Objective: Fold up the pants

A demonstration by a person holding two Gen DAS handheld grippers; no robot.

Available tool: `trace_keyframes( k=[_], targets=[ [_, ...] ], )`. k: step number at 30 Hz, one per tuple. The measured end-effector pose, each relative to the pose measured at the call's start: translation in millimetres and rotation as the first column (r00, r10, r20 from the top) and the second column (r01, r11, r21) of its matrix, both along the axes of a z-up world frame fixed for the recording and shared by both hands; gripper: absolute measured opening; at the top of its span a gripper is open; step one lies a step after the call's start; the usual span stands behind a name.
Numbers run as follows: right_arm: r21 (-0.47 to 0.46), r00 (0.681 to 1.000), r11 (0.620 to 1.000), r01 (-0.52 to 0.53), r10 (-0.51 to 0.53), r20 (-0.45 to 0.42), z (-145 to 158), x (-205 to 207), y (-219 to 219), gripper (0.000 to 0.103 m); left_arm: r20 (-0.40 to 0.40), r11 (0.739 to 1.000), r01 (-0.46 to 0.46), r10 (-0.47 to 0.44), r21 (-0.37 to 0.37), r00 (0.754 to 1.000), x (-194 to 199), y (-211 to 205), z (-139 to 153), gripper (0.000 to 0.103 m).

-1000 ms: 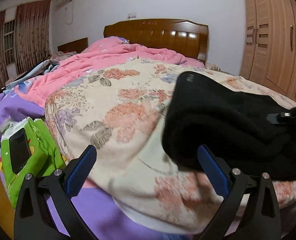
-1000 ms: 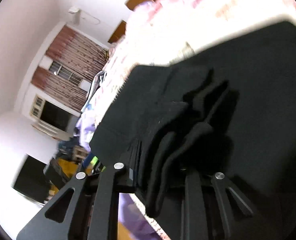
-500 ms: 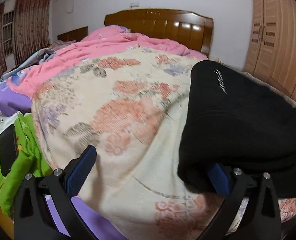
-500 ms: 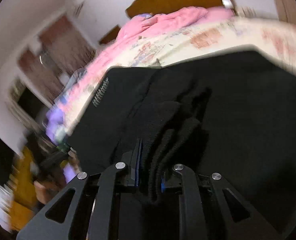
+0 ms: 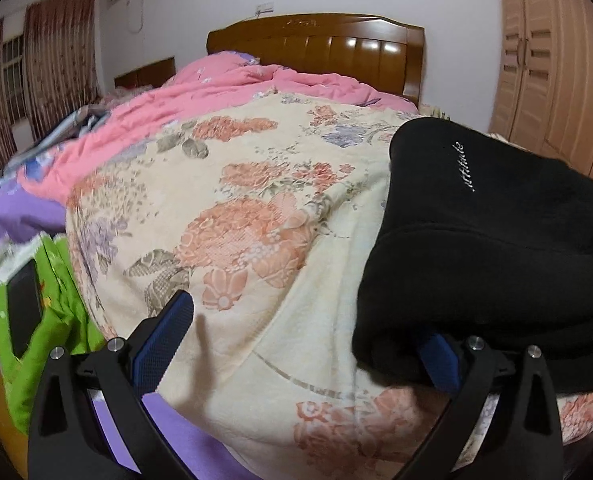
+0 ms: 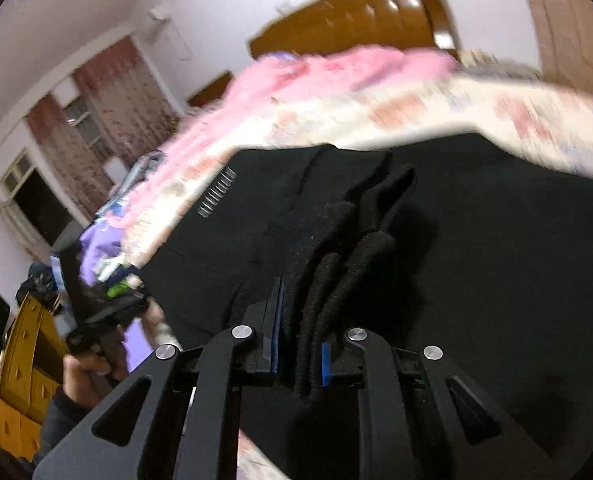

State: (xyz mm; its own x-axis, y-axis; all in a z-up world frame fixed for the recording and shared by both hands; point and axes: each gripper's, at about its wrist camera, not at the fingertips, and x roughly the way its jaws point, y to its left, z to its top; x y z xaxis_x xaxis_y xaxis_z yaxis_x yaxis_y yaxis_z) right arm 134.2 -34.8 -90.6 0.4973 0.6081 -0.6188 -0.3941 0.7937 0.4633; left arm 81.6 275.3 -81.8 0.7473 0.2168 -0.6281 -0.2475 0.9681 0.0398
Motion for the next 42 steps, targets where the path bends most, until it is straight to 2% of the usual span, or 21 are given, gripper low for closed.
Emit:
trace_keyframes(
  k=[2, 5, 8, 10, 12, 14, 15, 17, 20, 22, 23, 25, 27, 29, 31, 34, 36, 39, 40, 42],
  targets=[
    [0.035, 1.000, 0.999, 0.004, -0.004, -0.017, 0, 2, -4, 0.015, -0.004, 0.999, 0.009, -0.008, 0.048, 1.000, 0, -9, 1, 0.102],
    [0.002, 0.999, 1.000, 0.014, -0.014, 0.052, 16, -6, -1, 0.015, -0.011, 0.996, 0.009, -0.008, 0.093, 1.000, 1, -14, 3, 0.102],
    [-0.005, 0.996, 1.000, 0.026, -0.026, 0.082, 22, -14, -2, 0.015, -0.020, 0.991, 0.017, -0.014, 0.131, 1.000, 2, -17, 6, 0.102],
    [-0.024, 0.999, 0.999, 0.032, -0.031, 0.035, 5, -7, -5, 0.015, -0.019, 0.989, 0.024, -0.022, 0.148, 1.000, 1, -20, 7, 0.102],
    [0.035, 0.999, 0.999, 0.036, -0.035, -0.008, -9, -2, -16, 0.015, -0.018, 0.985, 0.033, -0.031, 0.166, 0.999, 2, -23, 5, 0.102],
    [0.056, 0.999, 0.998, 0.033, -0.031, -0.025, -7, 2, -20, 0.016, -0.014, 0.988, 0.033, -0.031, 0.154, 0.999, 3, -22, 3, 0.102],
    [0.067, 0.999, 0.997, 0.033, -0.030, -0.036, -4, 2, -23, 0.024, -0.012, 0.990, 0.033, -0.031, 0.138, 0.999, 2, -20, 2, 0.102],
    [0.080, 0.998, 0.996, 0.027, -0.023, -0.054, 3, -1, -31, 0.032, -0.019, 0.992, 0.033, -0.031, 0.121, 0.999, 2, -17, 3, 0.102],
    [0.025, 0.997, 0.997, 0.066, -0.067, 0.044, 20, -17, -49, 0.046, -0.040, 0.983, 0.052, -0.046, 0.175, 0.998, -8, -23, 11, 0.102],
    [-0.047, 0.987, 0.994, 0.096, -0.089, 0.130, 34, -25, -55, 0.046, -0.038, 0.967, 0.056, -0.048, 0.249, 0.998, -25, -27, 20, 0.102],
    [-0.060, 0.985, 0.993, 0.097, -0.087, 0.149, 38, -27, -55, 0.046, -0.036, 0.966, 0.059, -0.052, 0.250, 0.998, -33, -26, 24, 0.102],
    [-0.086, 0.980, 0.993, 0.074, -0.057, 0.189, 46, -25, -44, 0.046, 0.034, 0.981, 0.047, -0.055, 0.190, 0.998, -53, -20, 42, 0.102],
    [-0.118, 0.978, 0.993, 0.017, 0.008, 0.208, 51, -18, -20, 0.046, 0.158, 0.997, 0.063, -0.070, 0.050, 0.985, -67, -12, 72, 0.102],
    [-0.165, 0.973, 0.986, -0.029, 0.066, 0.222, 53, -13, 6, 0.046, 0.231, 0.994, 0.100, -0.088, -0.043, 0.969, -65, -15, 94, 0.102],
    [-0.241, 0.968, 0.968, -0.073, 0.127, 0.218, 49, -6, 37, 0.046, 0.252, 0.981, 0.174, -0.148, -0.087, 0.956, -46, -28, 111, 0.102],
    [-0.380, 0.980, 0.916, -0.126, 0.175, 0.099, 21, 4, 66, 0.046, 0.179, 0.965, 0.254, -0.239, -0.065, 0.954, 3, -59, 108, 0.102],
    [-0.365, 0.977, 0.922, -0.125, 0.179, 0.118, 13, 1, 58, 0.048, 0.098, 0.946, 0.304, -0.294, -0.111, 0.951, 35, -74, 90, 0.102],
    [-0.294, 0.982, 0.947, -0.134, 0.166, 0.088, 9, 1, 42, 0.048, -0.066, 0.942, 0.298, -0.310, -0.152, 0.948, 73, -88, 46, 0.101],
    [-0.282, 0.982, 0.950, -0.135, 0.166, 0.090, 8, 2, 40, 0.048, -0.085, 0.944, 0.291, -0.307, -0.157, 0.948, 76, -89, 39, 0.101],
    [-0.274, 0.983, 0.953, -0.127, 0.157, 0.093, 7, 1, 44, 0.049, -0.057, 0.940, 0.293, -0.307, -0.175, 0.950, 75, -88, 40, 0.101]
  ],
)
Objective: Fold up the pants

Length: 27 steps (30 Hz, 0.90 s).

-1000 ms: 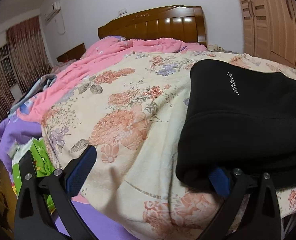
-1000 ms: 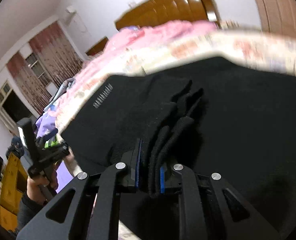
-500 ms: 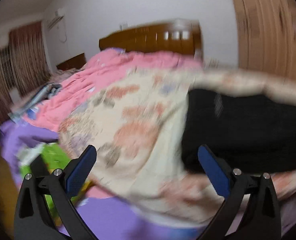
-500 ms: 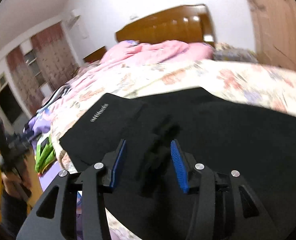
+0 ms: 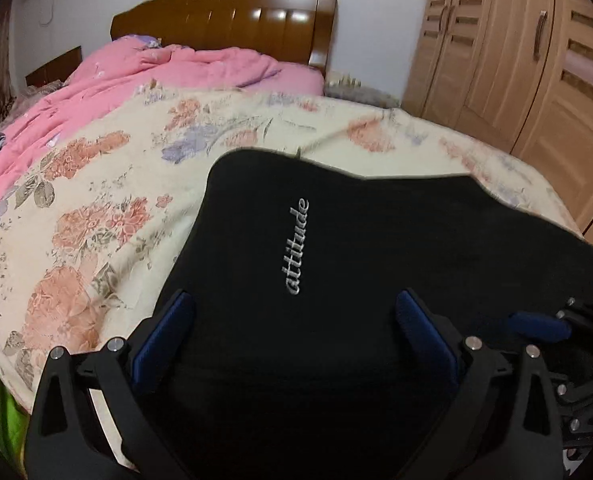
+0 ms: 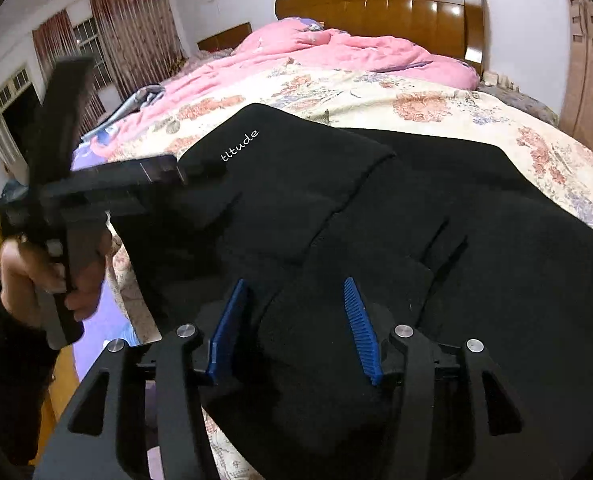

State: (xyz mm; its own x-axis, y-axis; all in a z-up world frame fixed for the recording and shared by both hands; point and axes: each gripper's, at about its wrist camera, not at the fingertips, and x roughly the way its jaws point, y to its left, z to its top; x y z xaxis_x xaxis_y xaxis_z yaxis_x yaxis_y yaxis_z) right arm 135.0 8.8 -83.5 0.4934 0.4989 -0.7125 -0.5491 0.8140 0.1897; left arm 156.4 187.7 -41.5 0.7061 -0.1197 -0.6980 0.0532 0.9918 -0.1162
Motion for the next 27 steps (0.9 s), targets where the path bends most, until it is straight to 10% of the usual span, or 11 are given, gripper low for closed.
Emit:
trace_keyframes(
  k=[6, 12, 16, 22, 27],
  targets=[
    [0.008, 1.000, 1.000, 0.004, -0.004, 0.014, 1, -2, 1, 0.050, 0.124, 0.978, 0.086, -0.063, -0.191, 0.990, 32, 9, 53, 0.101],
    [0.018, 1.000, 1.000, 0.000, 0.000, 0.020, 1, -3, -1, 0.050, -0.110, 0.974, 0.046, -0.072, -0.220, 0.991, 108, 19, -17, 0.101],
    [0.031, 1.000, 1.000, -0.003, 0.002, 0.018, 1, -3, -3, 0.050, -0.044, 0.953, -0.003, -0.011, -0.303, 0.999, 96, 36, -2, 0.101],
    [0.029, 1.000, 1.000, 0.003, -0.003, 0.021, 1, -1, -3, 0.051, 0.037, 0.991, 0.040, -0.035, -0.128, 0.999, 91, 8, 29, 0.101],
    [0.041, 1.000, 0.999, -0.003, 0.002, 0.016, 2, 0, -6, 0.051, -0.090, 0.997, -0.063, 0.059, -0.040, 0.994, 111, 13, 2, 0.101]
  ],
)
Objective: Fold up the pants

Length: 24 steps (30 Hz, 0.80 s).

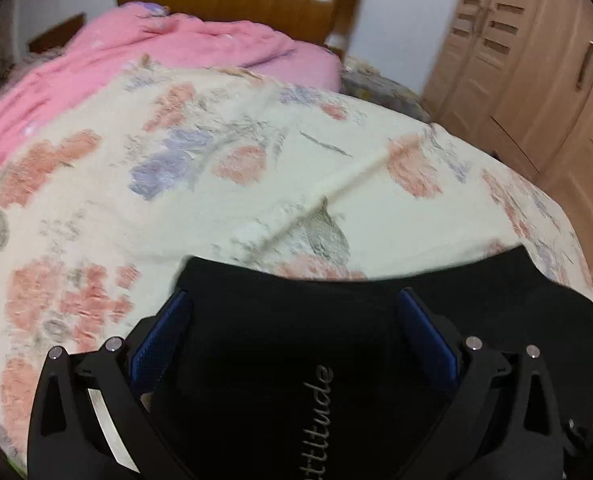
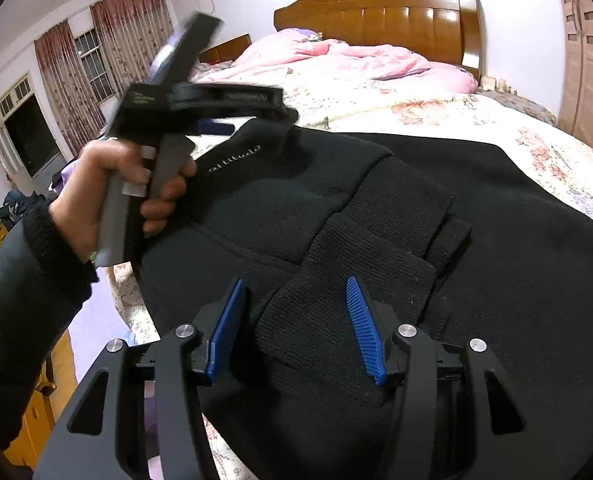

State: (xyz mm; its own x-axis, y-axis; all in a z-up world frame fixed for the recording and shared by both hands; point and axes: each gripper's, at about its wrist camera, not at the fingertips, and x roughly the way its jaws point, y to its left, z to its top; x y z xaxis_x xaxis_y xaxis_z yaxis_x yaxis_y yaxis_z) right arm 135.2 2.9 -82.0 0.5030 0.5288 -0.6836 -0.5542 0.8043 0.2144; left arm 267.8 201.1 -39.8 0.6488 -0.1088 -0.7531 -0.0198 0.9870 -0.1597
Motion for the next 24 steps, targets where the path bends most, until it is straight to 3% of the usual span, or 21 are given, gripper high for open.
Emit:
trace_keyframes(
  k=[2, 3, 7, 9, 12, 14, 16, 24],
  targets=[
    [0.022, 1.000, 1.000, 0.012, -0.011, -0.018, 5, -1, -6, 0.051, 0.068, 0.999, -0.023, 0.021, 0.028, 0.997, -17, -6, 16, 0.101],
    [0.038, 0.999, 0.999, 0.027, -0.026, -0.023, 9, -4, -12, 0.057, 0.109, 0.999, -0.014, 0.010, 0.043, 0.994, -32, -12, 26, 0.101],
    [0.000, 0.993, 0.994, 0.110, -0.110, 0.045, 19, -25, -42, 0.062, 0.218, 0.993, 0.055, -0.076, 0.102, 0.973, -102, -51, 42, 0.101],
    [-0.095, 0.984, 0.981, 0.170, -0.164, 0.075, 14, -31, -57, 0.080, 0.197, 0.987, 0.078, -0.106, 0.142, 0.975, -120, -70, 29, 0.101],
    [-0.247, 0.965, 0.933, 0.262, -0.256, 0.056, -10, -28, -78, 0.084, 0.108, 0.969, 0.134, -0.159, 0.210, 0.981, -134, -100, -12, 0.102],
    [-0.161, 0.966, 0.952, 0.260, -0.256, 0.046, -14, -31, -94, 0.085, 0.173, 0.984, 0.075, -0.103, 0.161, 0.980, -142, -95, -24, 0.102],
    [-0.182, 0.967, 0.950, 0.253, -0.247, 0.056, -14, -32, -92, 0.085, 0.175, 0.989, 0.072, -0.093, 0.126, 0.980, -142, -91, -29, 0.102],
    [-0.182, 0.974, 0.957, 0.228, -0.225, 0.037, -13, -34, -97, 0.087, 0.169, 0.988, 0.061, -0.085, 0.145, 0.982, -137, -98, -33, 0.102]
  ],
)
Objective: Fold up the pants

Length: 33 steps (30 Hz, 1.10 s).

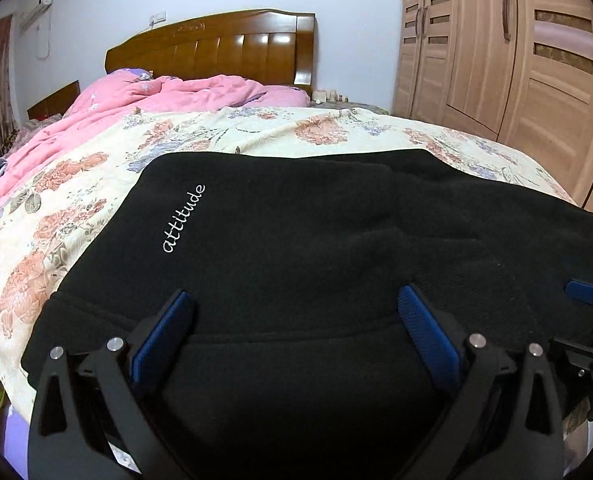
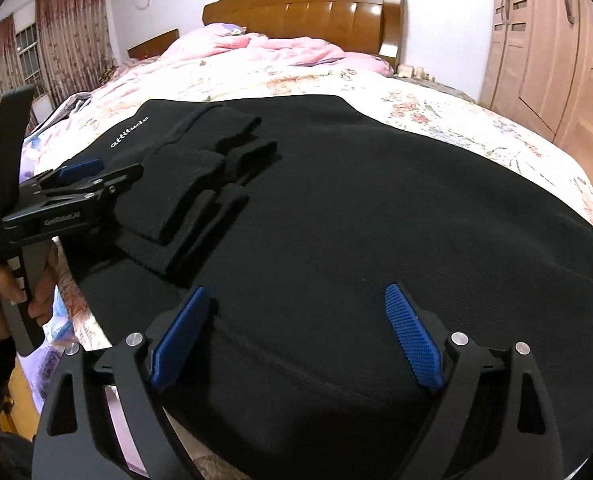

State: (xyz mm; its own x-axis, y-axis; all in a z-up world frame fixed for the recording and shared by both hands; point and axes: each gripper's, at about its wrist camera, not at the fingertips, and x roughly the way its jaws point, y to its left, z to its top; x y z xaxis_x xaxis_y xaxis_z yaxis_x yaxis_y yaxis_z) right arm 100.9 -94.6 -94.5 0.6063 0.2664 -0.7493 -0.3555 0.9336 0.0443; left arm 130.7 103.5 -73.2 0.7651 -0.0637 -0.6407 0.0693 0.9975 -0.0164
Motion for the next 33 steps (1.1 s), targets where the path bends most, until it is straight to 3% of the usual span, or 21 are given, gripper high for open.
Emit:
trace_keyframes(
  k=[3, 7, 8, 11, 16, 19, 22, 24, 29, 33],
  targets=[
    [-0.022, 1.000, 1.000, 0.020, -0.020, 0.001, 6, -14, -7, 0.087, -0.004, 1.000, 0.000, 0.000, -0.003, 1.000, -3, 4, 3, 0.102],
    [-0.041, 0.992, 0.991, 0.124, -0.122, 0.042, 3, -28, -46, 0.087, -0.007, 1.000, 0.002, -0.002, -0.006, 1.000, -6, 6, 4, 0.102],
    [-0.023, 0.993, 0.993, 0.116, -0.115, 0.037, -1, -30, -52, 0.092, -0.005, 1.000, 0.001, -0.001, -0.005, 1.000, -7, 7, 5, 0.102],
    [-0.027, 0.994, 0.996, 0.084, -0.082, 0.075, -7, -40, -59, 0.092, -0.001, 1.000, 0.000, 0.000, -0.006, 1.000, -7, 7, 4, 0.102],
    [-0.038, 0.994, 0.994, 0.105, -0.104, 0.022, 2, -34, -59, 0.092, -0.004, 1.000, -0.001, 0.001, -0.006, 1.000, -7, 7, 4, 0.102],
    [-0.031, 0.980, 0.983, 0.181, -0.178, 0.091, 14, -38, -76, 0.092, -0.007, 1.000, -0.003, 0.003, -0.005, 1.000, -7, 7, 3, 0.102],
    [-0.060, 0.959, 0.958, 0.282, -0.279, 0.059, 4, -28, -107, 0.092, -0.008, 1.000, -0.003, 0.003, -0.006, 1.000, -7, 7, 2, 0.102],
    [-0.003, 0.965, 0.967, 0.255, -0.254, 0.056, -2, -28, -119, 0.093, -0.005, 1.000, -0.004, 0.004, -0.007, 1.000, -7, 7, 2, 0.102],
    [-0.032, 0.962, 0.963, 0.267, -0.265, 0.065, -5, -28, -114, 0.095, -0.008, 1.000, -0.004, 0.003, -0.011, 1.000, -7, 7, 2, 0.102],
    [-0.026, 0.965, 0.966, 0.256, -0.254, 0.064, -5, -30, -116, 0.095, -0.117, 0.998, -0.056, 0.056, 0.004, 0.991, -1, 6, 21, 0.101]
  ],
)
